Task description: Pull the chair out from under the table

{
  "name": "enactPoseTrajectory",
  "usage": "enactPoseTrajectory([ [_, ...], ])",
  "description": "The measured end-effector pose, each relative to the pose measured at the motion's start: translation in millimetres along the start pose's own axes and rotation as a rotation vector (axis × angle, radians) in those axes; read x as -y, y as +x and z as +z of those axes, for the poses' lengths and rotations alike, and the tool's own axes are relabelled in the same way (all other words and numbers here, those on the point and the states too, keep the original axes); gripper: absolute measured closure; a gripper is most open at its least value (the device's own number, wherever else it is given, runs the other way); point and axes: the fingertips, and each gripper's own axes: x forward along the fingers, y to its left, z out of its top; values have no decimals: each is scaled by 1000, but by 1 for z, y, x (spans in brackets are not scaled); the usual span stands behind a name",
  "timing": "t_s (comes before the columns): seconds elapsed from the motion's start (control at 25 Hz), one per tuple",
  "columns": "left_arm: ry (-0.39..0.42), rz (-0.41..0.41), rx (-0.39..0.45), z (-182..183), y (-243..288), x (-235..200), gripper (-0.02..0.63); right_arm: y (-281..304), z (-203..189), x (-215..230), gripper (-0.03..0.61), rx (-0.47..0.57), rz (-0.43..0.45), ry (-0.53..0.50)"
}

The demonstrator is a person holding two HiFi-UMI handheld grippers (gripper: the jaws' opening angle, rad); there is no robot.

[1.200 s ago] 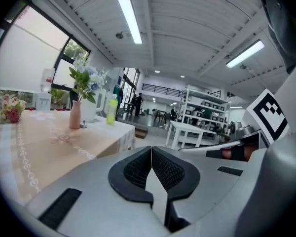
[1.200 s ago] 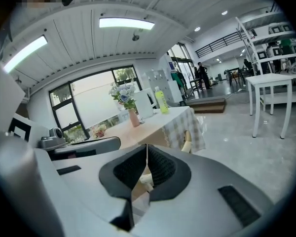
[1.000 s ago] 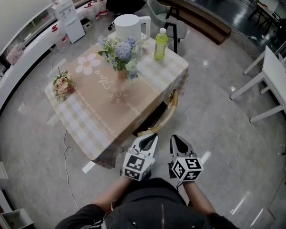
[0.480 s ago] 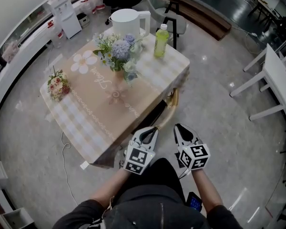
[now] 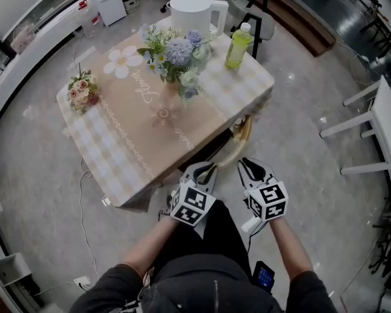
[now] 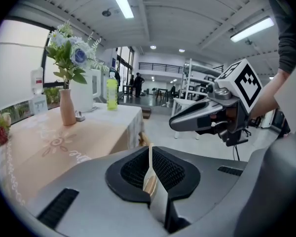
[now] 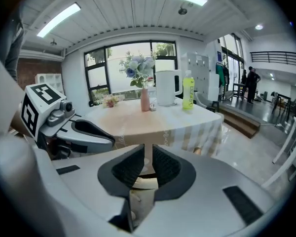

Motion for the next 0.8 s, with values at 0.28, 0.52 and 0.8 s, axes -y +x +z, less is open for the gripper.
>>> enactPoseTrajectory([
  [0.28, 80, 14, -109, -15, 18, 2, 510, 12, 1, -3, 563, -52, 221, -313],
  [0.52, 104, -30, -214, -30, 40, 6, 423, 23, -21, -10, 426, -145, 421, -591],
  [0.8, 140, -46, -325, -52, 68, 12, 370, 39, -63, -10, 371, -267, 570, -895],
])
